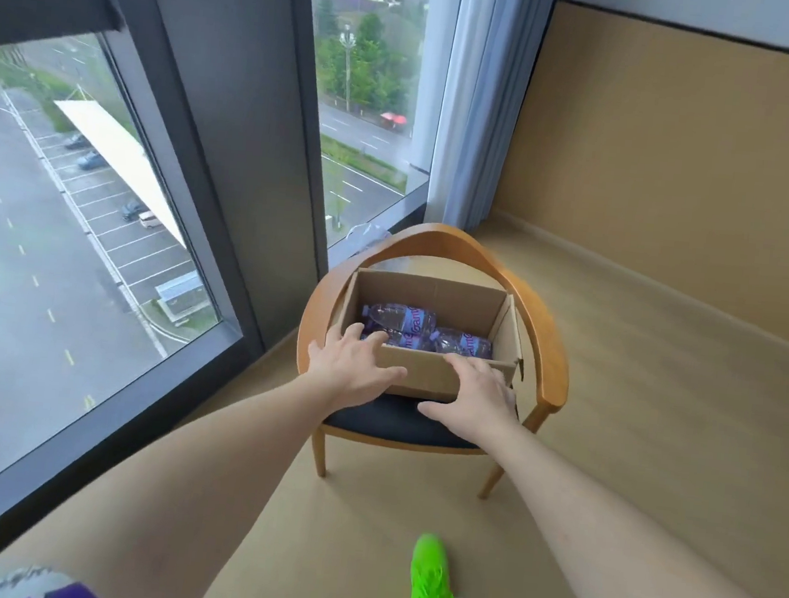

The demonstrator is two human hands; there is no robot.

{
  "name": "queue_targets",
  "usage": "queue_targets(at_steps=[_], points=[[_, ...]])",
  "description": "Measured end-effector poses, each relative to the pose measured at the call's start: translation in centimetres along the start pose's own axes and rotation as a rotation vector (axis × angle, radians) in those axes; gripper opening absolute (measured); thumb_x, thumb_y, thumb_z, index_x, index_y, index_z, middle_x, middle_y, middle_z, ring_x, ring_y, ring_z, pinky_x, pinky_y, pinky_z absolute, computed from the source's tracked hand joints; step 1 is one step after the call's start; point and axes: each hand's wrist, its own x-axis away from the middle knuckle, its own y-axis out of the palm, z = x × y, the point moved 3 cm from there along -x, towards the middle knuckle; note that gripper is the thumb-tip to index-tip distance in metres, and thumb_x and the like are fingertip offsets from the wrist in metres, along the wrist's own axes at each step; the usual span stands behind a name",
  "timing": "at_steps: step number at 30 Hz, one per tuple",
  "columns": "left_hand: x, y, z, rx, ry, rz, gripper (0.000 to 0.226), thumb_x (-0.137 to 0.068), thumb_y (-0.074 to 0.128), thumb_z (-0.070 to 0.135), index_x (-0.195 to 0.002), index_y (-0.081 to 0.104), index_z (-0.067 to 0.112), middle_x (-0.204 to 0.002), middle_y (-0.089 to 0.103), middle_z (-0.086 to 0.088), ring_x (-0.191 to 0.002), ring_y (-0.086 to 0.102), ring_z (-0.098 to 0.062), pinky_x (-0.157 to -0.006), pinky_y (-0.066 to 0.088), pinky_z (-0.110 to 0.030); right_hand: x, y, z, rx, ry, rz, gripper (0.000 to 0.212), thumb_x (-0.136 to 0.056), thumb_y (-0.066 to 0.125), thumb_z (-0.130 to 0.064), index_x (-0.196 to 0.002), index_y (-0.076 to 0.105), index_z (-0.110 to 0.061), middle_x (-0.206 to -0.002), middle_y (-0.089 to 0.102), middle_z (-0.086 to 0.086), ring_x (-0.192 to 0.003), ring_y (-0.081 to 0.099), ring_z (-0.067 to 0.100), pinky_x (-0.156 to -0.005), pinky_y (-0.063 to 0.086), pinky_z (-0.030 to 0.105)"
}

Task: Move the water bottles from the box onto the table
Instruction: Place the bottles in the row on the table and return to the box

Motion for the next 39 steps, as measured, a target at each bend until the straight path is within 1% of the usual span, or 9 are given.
queue_targets(at_steps=[7,13,19,25,28,31,34,37,39], points=[[-12.7,2.2,-0.1,-0.015,-0.024,-0.066,0.089,-0.069,0.026,0.088,-0.148,0.035,0.046,-0.160,0.032,0.001,-0.146,0.023,-0.032,-0.111,0.023,-0.062,-14.3,2.1,2.5,-0.021,0.051,-0.109,0.090,-0.075,0.069,-0.070,-0.150,0.034,-0.036,-0.149,0.042,-0.002,-0.137,0.039,0.028,-0.108,0.036,0.046],[-22.1,4.2,0.3,0.002,-0.105,-0.215,0.090,-0.073,0.026,0.088,-0.151,0.029,0.044,-0.163,0.026,-0.001,-0.150,0.018,-0.033,-0.117,0.018,-0.065,-25.1,4.3,5.4,-0.024,0.118,-0.280,0.092,-0.073,0.070,-0.069,-0.150,0.034,-0.034,-0.150,0.041,0.002,-0.138,0.037,0.030,-0.106,0.034,0.048],[-27.5,7.3,0.4,0.047,-0.177,-0.362,0.090,-0.076,0.036,0.082,-0.154,0.030,0.038,-0.166,0.022,-0.001,-0.152,0.012,-0.033,-0.119,0.016,-0.063,-31.2,7.9,8.0,-0.018,0.198,-0.423,0.090,-0.070,0.070,-0.070,-0.146,0.038,-0.035,-0.144,0.046,0.002,-0.134,0.040,0.030,-0.103,0.036,0.046],[-31.1,11.3,0.5,0.094,-0.259,-0.398,0.082,-0.083,0.049,0.072,-0.153,0.031,0.033,-0.166,0.019,-0.007,-0.152,0.011,-0.032,-0.119,0.019,-0.058,-33.7,11.9,10.3,-0.007,0.299,-0.499,0.096,-0.071,0.069,-0.076,-0.148,0.038,-0.030,-0.145,0.047,0.006,-0.135,0.041,0.032,-0.105,0.037,0.047],[-33.1,12.8,0.7,0.292,-0.454,-0.394,0.087,-0.082,0.066,0.062,-0.151,0.034,0.018,-0.159,0.033,-0.011,-0.147,0.027,-0.033,-0.117,0.029,-0.052,-34.5,13.8,11.2,0.032,0.347,-0.503,0.098,-0.070,0.072,-0.073,-0.149,0.035,-0.028,-0.147,0.043,0.010,-0.136,0.038,0.033,-0.106,0.035,0.047],[-35.3,14.2,1.0,0.691,-0.829,-0.310,0.094,-0.080,0.079,0.048,-0.147,0.030,0.004,-0.148,0.047,-0.017,-0.135,0.045,-0.036,-0.111,0.037,-0.043,-35.8,15.2,12.1,0.065,0.389,-0.507,0.097,-0.073,0.076,-0.064,-0.150,0.032,-0.026,-0.146,0.042,0.014,-0.135,0.038,0.035,-0.107,0.033,0.048],[-37.0,16.0,1.2,0.942,-1.105,-0.228,0.095,-0.078,0.083,0.043,-0.143,0.029,0.001,-0.135,0.052,-0.014,-0.118,0.054,-0.032,-0.102,0.044,-0.040,-36.8,16.4,13.0,0.068,0.423,-0.523,0.095,-0.074,0.078,-0.058,-0.149,0.032,-0.022,-0.145,0.041,0.016,-0.134,0.038,0.037,-0.106,0.034,0.050],[-38.5,17.8,1.1,1.270,-1.321,-0.168,0.071,-0.084,0.077,0.033,-0.137,0.039,0.005,-0.120,0.063,-0.018,-0.104,0.066,-0.034,-0.093,0.055,-0.049,-37.6,17.4,13.2,0.080,0.424,-0.538,0.093,-0.075,0.080,-0.052,-0.148,0.031,-0.020,-0.144,0.039,0.017,-0.134,0.037,0.037,-0.106,0.034,0.049],[-39.5,18.6,1.0,1.443,-1.392,-0.134,0.057,-0.095,0.064,0.030,-0.142,0.041,0.008,-0.124,0.065,-0.019,-0.104,0.067,-0.032,-0.092,0.056,-0.048,-37.8,18.1,13.3,0.091,0.423,-0.520,0.087,-0.078,0.079,-0.037,-0.148,0.029,-0.020,-0.143,0.039,0.017,-0.132,0.037,0.036,-0.106,0.033,0.048]])
